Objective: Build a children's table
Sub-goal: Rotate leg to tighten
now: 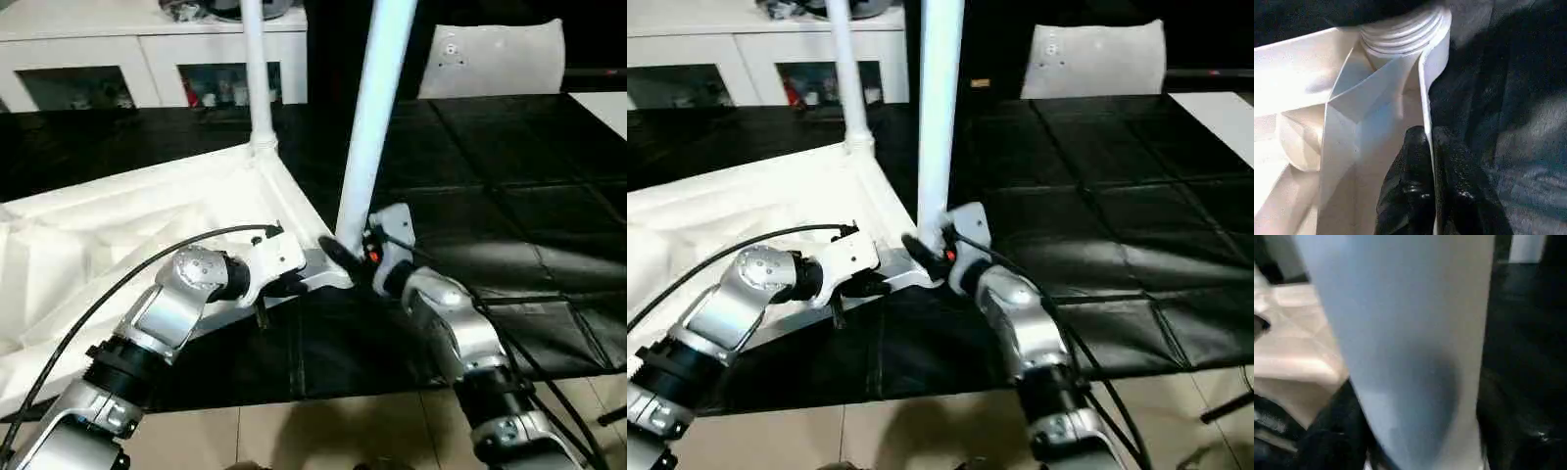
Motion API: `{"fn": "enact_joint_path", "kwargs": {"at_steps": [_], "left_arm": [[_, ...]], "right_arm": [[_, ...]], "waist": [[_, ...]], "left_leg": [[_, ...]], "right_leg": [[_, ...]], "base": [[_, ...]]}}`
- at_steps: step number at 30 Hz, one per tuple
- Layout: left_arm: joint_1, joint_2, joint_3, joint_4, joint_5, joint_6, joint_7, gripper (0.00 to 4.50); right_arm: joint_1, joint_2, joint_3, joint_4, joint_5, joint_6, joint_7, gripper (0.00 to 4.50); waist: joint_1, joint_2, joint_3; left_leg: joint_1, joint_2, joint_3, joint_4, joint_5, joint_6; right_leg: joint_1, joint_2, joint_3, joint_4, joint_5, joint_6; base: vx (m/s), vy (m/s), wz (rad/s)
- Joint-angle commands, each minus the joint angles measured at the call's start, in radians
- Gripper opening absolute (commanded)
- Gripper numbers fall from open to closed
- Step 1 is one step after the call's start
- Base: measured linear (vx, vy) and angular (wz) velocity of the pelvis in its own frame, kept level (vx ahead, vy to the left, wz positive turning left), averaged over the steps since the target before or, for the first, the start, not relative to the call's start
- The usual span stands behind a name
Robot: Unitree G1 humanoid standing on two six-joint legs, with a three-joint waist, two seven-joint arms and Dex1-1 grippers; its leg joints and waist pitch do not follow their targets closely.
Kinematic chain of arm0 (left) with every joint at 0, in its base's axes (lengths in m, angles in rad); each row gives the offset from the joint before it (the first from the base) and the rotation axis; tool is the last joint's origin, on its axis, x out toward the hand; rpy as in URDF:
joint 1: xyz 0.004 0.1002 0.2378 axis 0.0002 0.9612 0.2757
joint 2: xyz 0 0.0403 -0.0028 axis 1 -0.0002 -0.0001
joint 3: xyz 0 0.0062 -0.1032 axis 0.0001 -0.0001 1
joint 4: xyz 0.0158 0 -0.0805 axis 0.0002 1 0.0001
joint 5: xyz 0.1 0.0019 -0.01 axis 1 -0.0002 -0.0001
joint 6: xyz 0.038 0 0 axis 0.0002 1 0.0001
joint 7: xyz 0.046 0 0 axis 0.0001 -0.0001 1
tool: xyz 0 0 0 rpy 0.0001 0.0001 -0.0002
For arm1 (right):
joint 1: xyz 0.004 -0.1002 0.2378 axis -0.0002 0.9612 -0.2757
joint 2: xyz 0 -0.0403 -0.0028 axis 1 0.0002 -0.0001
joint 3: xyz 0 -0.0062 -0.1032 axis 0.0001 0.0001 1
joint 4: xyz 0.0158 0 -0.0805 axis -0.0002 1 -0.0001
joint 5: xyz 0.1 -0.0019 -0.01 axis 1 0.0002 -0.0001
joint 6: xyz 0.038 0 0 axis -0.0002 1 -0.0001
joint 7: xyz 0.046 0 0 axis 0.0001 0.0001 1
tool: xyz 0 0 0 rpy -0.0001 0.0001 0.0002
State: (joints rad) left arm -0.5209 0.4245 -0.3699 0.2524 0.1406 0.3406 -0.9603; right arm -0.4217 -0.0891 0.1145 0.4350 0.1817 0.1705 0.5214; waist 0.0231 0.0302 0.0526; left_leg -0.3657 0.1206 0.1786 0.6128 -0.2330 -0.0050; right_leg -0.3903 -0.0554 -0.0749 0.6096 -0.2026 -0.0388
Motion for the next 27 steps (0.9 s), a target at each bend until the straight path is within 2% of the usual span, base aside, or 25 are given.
{"fn": "enact_joint_path", "kwargs": {"at_steps": [1, 2, 3, 5, 8, 10, 11, 12, 13, 14, 16, 17, 19, 22, 24, 26, 27], "left_arm": [[-0.035, 0.025, 0.008, 0.008, 0.011, -0.031, -0.008, 0.00], [-0.046, 0.041, -0.002, 0.036, 0.019, -0.065, -0.018, 0.00], [-0.050, 0.046, -0.005, 0.045, 0.020, -0.076, -0.023, 0.00], [-0.056, 0.050, -0.001, 0.066, 0.009, -0.087, -0.037, 0.00], [-0.065, 0.062, -0.003, 0.111, 0.001, -0.132, -0.070, 0.00], [-0.068, 0.068, -0.006, 0.131, -0.002, -0.160, -0.088, 0.00], [-0.070, 0.076, -0.013, 0.151, -0.006, -0.192, -0.118, 0.00], [-0.073, 0.084, -0.024, 0.162, -0.005, -0.225, -0.141, 0.00], [-0.074, 0.088, -0.030, 0.168, -0.004, -0.242, -0.152, 0.00], [-0.077, 0.092, -0.037, 0.179, -0.010, -0.263, -0.178, 0.00], [-0.082, 0.096, -0.048, 0.192, -0.020, -0.303, -0.218, 0.00], [-0.085, 0.099, -0.056, 0.198, -0.026, -0.317, -0.248, 0.00], [-0.094, 0.103, -0.073, 0.212, -0.034, -0.361, -0.303, 0.00], [-0.104, 0.103, -0.085, 0.223, -0.035, -0.385, -0.338, 0.00], [-0.120, 0.099, -0.101, 0.245, -0.036, -0.422, -0.381, 0.00], [-0.131, 0.096, -0.108, 0.260, -0.033, -0.447, -0.399, 0.00], [-0.138, 0.093, -0.114, 0.265, -0.032, -0.456, -0.413, 0.00]], "right_arm": [[0.023, -0.010, -0.003, 0.006, 0.000, 0.029, 0.021, 3.49], [0.037, -0.028, 0.001, -0.019, 0.009, 0.033, 0.051, 3.49], [0.043, -0.037, 0.003, -0.030, 0.012, 0.032, 0.066, 3.63], [0.063, -0.060, 0.006, -0.064, 0.027, 0.036, 0.110, 3.71], [0.097, -0.107, 0.004, -0.118, 0.055, 0.041, 0.182, 4.05], [0.112, -0.131, 0.004, -0.139, 0.064, 0.038, 0.213, 4.10], [0.127, -0.162, -0.003, -0.164, 0.076, 0.036, 0.253, 4.34], [0.133, -0.181, -0.006, -0.179, 0.083, 0.035, 0.281, 4.43], [0.136, -0.191, -0.007, -0.186, 0.087, 0.035, 0.295, 4.43], [0.139, -0.212, -0.010, -0.199, 0.091, 0.033, 0.320, 4.48], [0.139, -0.240, -0.016, -0.217, 0.108, 0.037, 0.362, 4.48], [0.137, -0.257, -0.019, -0.227, 0.120, 0.039, 0.391, 4.48], [0.129, -0.287, -0.017, -0.243, 0.145, 0.050, 0.452, 4.48], [0.119, -0.313, 0.000, -0.248, 0.146, 0.054, 0.501, 4.48], [0.101, -0.340, 0.038, -0.237, 0.113, 0.025, 0.549, 4.48], [0.092, -0.346, 0.054, -0.227, 0.090, 0.001, 0.554, 4.48], [0.084, -0.354, 0.072, -0.223, 0.078, -0.003, 0.571, 4.48]], "waist": [[0.006, 0.011, -0.057], [0.010, 0.008, -0.058], [0.012, 0.011, -0.057], [0.015, 0.007, -0.059], [0.019, 0.008, -0.060], [0.021, 0.008, -0.060], [0.020, 0.004, -0.058], [0.022, 0.005, -0.058], [0.022, 0.005, -0.057], [0.022, -0.001, -0.058], [0.026, 0.000, -0.058], [0.029, 0.005, -0.058], [0.036, 0.003, -0.058], [0.049, 0.004, -0.061], [0.064, 0.003, -0.061], [0.067, 0.000, -0.061], [0.072, 0.002, -0.061]], "left_leg": [[0.006, 0.122, -0.054, -0.083, -0.104, 0.052], [0.007, 0.122, -0.053, -0.082, -0.097, 0.056], [0.008, 0.122, -0.053, -0.081, -0.093, 0.058], [0.007, 0.122, -0.053, -0.081, -0.080, 0.067], [0.006, 0.123, -0.053, -0.078, -0.071, 0.079], [0.005, 0.123, -0.053, -0.078, -0.072, 0.084], [0.004, 0.121, -0.053, -0.078, -0.083, 0.086], [0.004, 0.122, -0.053, -0.078, -0.091, 0.083], [0.003, 0.121, -0.053, -0.078, -0.093, 0.085], [0.004, 0.122, -0.052, -0.078, -0.093, 0.088], [0.005, 0.121, -0.052, -0.076, -0.087, 0.092], [0.007, 0.123, -0.052, -0.076, -0.084, 0.094], [0.010, 0.125, -0.050, -0.076, -0.083, 0.097], [0.011, 0.128, -0.048, -0.075, -0.070, 0.098], [0.012, 0.127, -0.046, -0.073, -0.066, 0.094], [0.012, 0.127, -0.046, -0.073, -0.069, 0.089], [0.013, 0.127, -0.046, -0.073, -0.069, 0.079]], "right_leg": [[0.054, -0.131, 0.079, -0.065, -0.055, -0.265], [0.054, -0.129, 0.079, -0.066, -0.050, -0.262], [0.053, -0.129, 0.079, -0.065, -0.042, -0.263], [0.055, -0.126, 0.077, -0.061, -0.013, -0.261], [0.057, -0.131, 0.077, -0.058, 0.005, -0.262], [0.057, -0.130, 0.076, -0.059, -0.002, -0.263], [0.057, -0.130, 0.076, -0.062, -0.019, -0.263], [0.057, -0.132, 0.077, -0.064, -0.036, -0.260], [0.058, -0.131, 0.076, -0.066, -0.045, -0.257], [0.058, -0.131, 0.077, -0.065, -0.048, -0.253], [0.057, -0.131, 0.076, -0.066, -0.054, -0.252], [0.055, -0.130, 0.075, -0.065, -0.058, -0.252], [0.052, -0.128, 0.074, -0.064, -0.050, -0.255], [0.051, -0.129, 0.073, -0.058, -0.027, -0.261], [0.049, -0.129, 0.072, -0.058, -0.035, -0.259], [0.048, -0.131, 0.072, -0.059, -0.044, -0.255], [0.048, -0.133, 0.072, -0.057, -0.047, -0.254]], "base": [[0.000, 0.000, 0.00], [0.000, 0.000, 0.00], [0.000, 0.000, 0.00], [0.000, 0.000, 0.00], [0.000, 0.000, 0.00], [0.000, 0.000, 0.00], [0.000, 0.000, 0.00], [0.000, 0.000, 0.00], [0.000, 0.000, 0.00], [0.000, 0.000, 0.00], [0.000, 0.000, 0.00], [0.000, 0.000, 0.00], [0.000, 0.000, 0.00], [0.000, 0.000, 0.00], [0.000, 0.000, 0.00], [0.000, 0.000, 0.00], [0.000, 0.000, 0.00]]}}
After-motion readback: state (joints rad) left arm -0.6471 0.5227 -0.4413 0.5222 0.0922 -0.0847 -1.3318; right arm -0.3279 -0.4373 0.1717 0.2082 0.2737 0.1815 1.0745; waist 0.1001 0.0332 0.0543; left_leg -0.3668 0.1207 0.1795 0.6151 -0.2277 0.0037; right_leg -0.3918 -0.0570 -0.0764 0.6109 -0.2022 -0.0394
